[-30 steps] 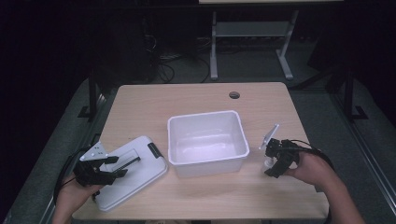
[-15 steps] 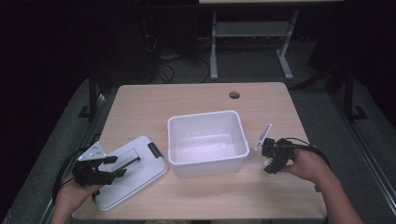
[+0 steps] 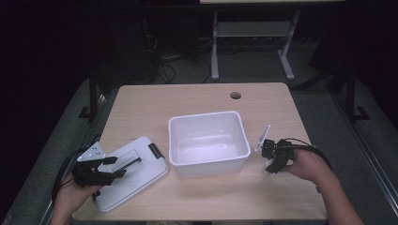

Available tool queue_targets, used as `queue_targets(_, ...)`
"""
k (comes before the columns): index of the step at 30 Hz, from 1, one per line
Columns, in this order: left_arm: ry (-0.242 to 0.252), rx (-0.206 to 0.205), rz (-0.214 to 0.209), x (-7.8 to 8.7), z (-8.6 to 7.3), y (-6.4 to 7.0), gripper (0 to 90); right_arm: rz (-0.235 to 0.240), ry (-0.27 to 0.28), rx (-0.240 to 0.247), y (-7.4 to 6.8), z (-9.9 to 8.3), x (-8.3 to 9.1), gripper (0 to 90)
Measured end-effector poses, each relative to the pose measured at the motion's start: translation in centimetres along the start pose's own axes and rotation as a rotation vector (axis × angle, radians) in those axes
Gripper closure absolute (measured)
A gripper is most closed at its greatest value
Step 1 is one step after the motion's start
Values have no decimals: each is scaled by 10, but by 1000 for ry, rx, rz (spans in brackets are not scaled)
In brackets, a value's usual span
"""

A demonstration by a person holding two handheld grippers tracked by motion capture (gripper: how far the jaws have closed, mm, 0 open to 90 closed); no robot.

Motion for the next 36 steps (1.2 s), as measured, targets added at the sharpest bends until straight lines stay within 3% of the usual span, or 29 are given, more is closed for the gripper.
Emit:
queue_targets(14,-3,-2,-1,0,0,0,371,-6,0,6,-5,-2,9,595)
queue_targets(36,5,-8,-3,0,2,2,371,-40,-7,71,-31,12,66,596)
Point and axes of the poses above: each handheld gripper's, and its own axes: x roughly backward along the jaws, z roughly out of its top, y roughly to its right, the point moved 1 cm from there along -x, roughly forward along the jaws, and after that the axes turned 13 degrees about z, right-handed, at the moved point
